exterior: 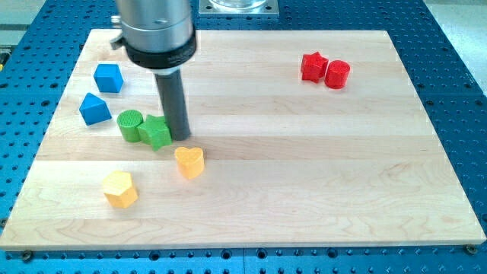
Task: Place the green star below the green circle
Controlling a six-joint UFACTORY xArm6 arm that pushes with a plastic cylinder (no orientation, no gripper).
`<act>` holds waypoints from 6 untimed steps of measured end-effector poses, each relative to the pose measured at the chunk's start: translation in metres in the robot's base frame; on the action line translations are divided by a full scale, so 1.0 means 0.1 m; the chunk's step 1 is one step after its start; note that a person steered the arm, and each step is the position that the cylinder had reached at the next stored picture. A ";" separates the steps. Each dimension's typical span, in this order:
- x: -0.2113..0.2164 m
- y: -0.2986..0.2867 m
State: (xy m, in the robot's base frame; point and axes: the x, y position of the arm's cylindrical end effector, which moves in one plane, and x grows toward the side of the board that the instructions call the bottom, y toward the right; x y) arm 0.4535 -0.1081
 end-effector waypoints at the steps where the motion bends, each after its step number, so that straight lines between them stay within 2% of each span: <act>1: 0.00 -0.22; 3: -0.13 -0.38; 4: -0.03 -0.57; 6: 0.17 -0.58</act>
